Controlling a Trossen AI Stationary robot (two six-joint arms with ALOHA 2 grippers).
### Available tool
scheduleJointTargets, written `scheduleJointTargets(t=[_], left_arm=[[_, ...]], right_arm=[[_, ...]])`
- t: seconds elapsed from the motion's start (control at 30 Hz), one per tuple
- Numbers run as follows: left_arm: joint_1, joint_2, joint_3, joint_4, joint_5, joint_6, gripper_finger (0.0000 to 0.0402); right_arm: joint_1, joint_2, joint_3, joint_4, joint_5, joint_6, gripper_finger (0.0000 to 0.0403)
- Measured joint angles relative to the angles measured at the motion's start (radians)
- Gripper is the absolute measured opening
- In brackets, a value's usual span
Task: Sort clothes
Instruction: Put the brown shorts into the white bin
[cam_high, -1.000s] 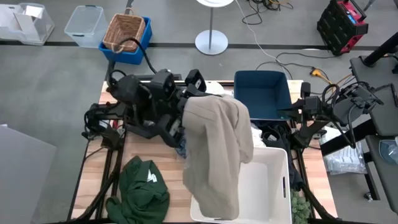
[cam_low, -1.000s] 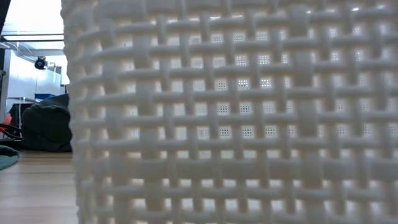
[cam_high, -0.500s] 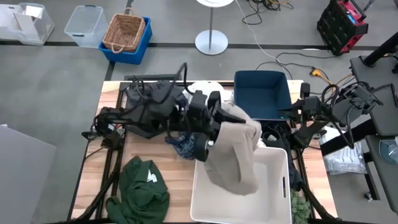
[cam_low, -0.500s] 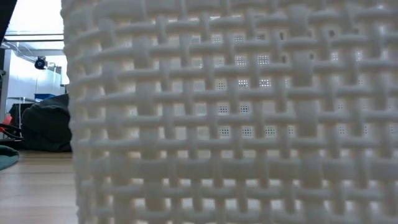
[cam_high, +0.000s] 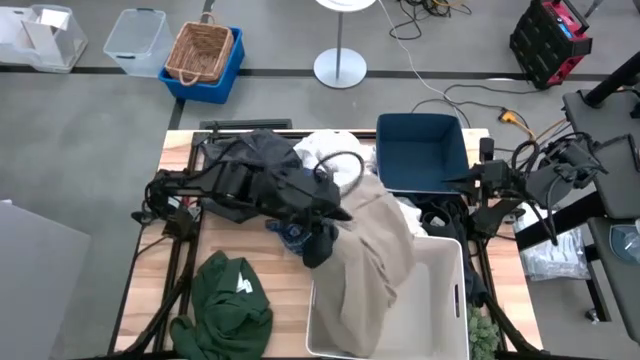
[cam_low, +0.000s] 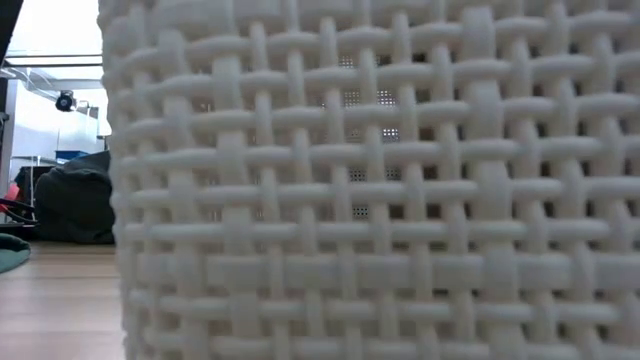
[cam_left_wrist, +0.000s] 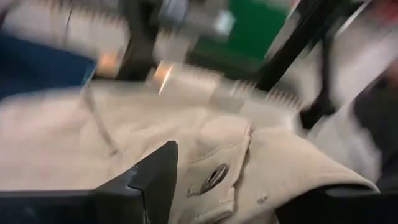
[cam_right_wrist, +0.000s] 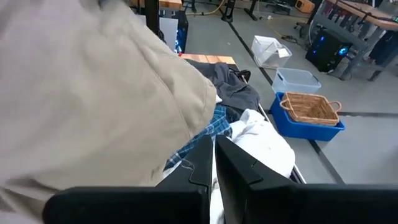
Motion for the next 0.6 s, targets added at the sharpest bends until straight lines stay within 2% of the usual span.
scheduleJointTargets(t=[0.07,0.17,0.33,0.4,0.47,0.6], left_arm=[[0.000,0.006,-0.003,-0.111,-0.014,-0.001,0.0205],[-0.005,0.026,-0.004,-0.166,-0.058,-0.022,0.0206],[-0.006,0.058,-0.007,-0.232,0.077,-0.022,0.0206],[-0.007,0.072,-0.007,-0.182,0.074,-0.003,0.0206],[-0.011,0.103,-0.005,-0.037,0.058,0.020,0.0206],[-0.009,0.153,-0.002,0.068,0.154,0.066,0.0206]], right_arm=[[0.000,0.000,-0.011,0.000,0.000,0.013,0.0013],[0.000,0.000,-0.024,0.001,0.000,0.023,0.0013],[0.000,0.014,-0.033,0.007,0.000,0.024,0.0013],[0.000,0.020,-0.034,0.011,0.000,0.027,0.0013],[0.000,0.030,-0.042,0.055,0.002,0.026,0.0013],[0.000,0.070,-0.083,0.224,0.003,-0.079,0.0013]])
